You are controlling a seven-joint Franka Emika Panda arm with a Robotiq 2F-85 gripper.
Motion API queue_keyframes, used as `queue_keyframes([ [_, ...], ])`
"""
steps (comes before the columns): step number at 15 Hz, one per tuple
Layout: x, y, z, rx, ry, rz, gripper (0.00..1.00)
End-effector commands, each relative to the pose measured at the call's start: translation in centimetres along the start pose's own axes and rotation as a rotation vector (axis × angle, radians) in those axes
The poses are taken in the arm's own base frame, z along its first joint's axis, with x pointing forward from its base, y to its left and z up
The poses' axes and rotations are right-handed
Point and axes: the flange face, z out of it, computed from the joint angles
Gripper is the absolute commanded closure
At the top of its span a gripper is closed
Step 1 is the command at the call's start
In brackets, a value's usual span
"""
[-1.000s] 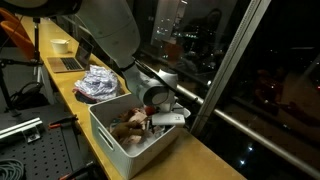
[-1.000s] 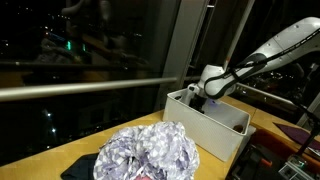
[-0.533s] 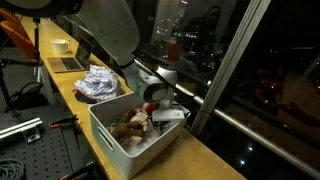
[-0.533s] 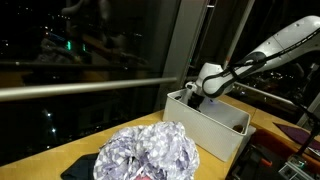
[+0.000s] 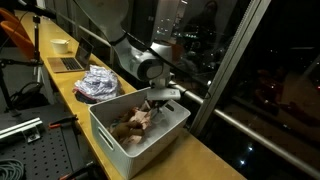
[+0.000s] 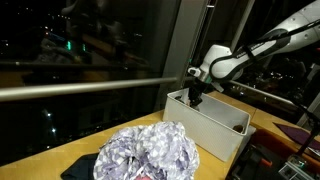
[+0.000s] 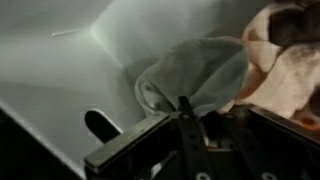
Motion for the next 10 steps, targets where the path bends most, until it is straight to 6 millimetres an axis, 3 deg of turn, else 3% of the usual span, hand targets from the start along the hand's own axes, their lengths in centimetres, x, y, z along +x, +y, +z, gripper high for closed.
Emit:
queue_keyframes([
  [1,1.4,-3.3,-7.9,-0.030,0.023,0.013,0.98],
  [10,8.8,-11.3,-26.9,-0.177,0.044,-0.074,0.98],
])
